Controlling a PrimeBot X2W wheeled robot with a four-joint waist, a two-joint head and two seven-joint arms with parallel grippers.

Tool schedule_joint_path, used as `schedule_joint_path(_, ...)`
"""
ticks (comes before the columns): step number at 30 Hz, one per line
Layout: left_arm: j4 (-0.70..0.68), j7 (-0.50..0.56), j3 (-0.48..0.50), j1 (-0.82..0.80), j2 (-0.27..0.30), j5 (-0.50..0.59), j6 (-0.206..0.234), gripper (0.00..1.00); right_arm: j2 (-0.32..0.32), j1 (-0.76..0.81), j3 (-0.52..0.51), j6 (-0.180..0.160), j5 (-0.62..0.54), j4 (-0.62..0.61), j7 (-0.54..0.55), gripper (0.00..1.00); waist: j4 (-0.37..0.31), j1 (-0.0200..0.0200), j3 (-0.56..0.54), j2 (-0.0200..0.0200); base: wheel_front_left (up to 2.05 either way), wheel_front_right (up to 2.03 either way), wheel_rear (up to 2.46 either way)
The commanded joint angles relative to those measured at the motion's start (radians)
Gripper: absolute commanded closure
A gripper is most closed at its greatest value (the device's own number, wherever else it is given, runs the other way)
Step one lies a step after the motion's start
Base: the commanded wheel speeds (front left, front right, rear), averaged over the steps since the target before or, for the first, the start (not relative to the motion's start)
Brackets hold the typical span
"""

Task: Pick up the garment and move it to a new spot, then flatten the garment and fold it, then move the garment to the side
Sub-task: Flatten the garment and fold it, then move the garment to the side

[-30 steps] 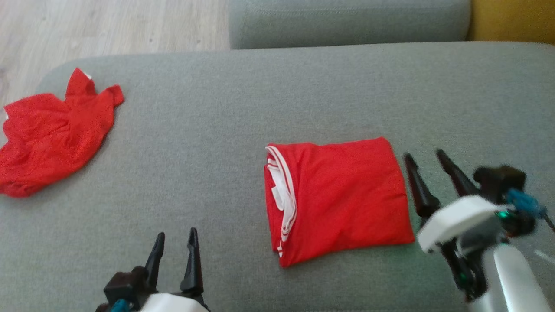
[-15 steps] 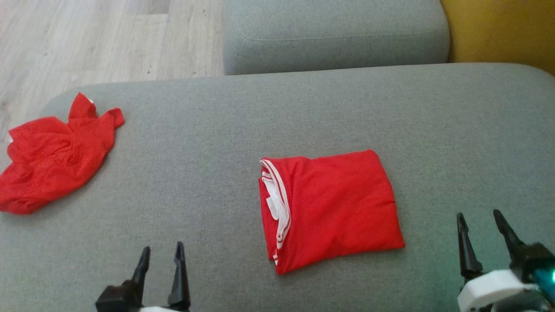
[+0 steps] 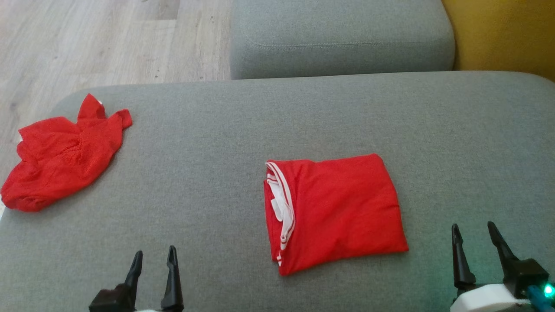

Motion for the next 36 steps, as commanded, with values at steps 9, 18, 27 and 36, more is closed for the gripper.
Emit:
schedule_joint_path(9, -0.028, -0.012, 0.045, -0.016, -0.008, 0.005, -0.001, 0.00, -0.006, -0.019, 0.033, 0.007, 0.007, -0.003, -0.025, 0.00, 0.000, 0.0000, -0.008, 0.0001, 0.00, 0.00, 0.00)
schedule_joint_path(18, -0.026, -0.012, 0.045, -0.015, -0.008, 0.000, 0.001, 0.00, -0.004, -0.023, 0.040, 0.007, 0.014, 0.012, -0.034, 0.00, 0.007, 0.0000, -0.009, 0.0001, 0.00, 0.00, 0.00)
schedule_joint_path(27, -0.024, -0.012, 0.045, -0.021, -0.008, -0.001, 0.002, 0.00, -0.004, -0.075, 0.056, 0.007, 0.075, -0.013, 0.008, 0.00, 0.012, 0.0000, 0.007, 0.0001, 0.00, 0.00, 0.00)
schedule_joint_path(36, -0.015, -0.012, 0.034, -0.038, -0.008, 0.004, -0.008, 0.00, -0.057, -0.237, 0.147, 0.007, 0.372, -0.029, 0.402, 0.00, 0.023, 0.0000, 0.043, 0.0001, 0.00, 0.00, 0.00)
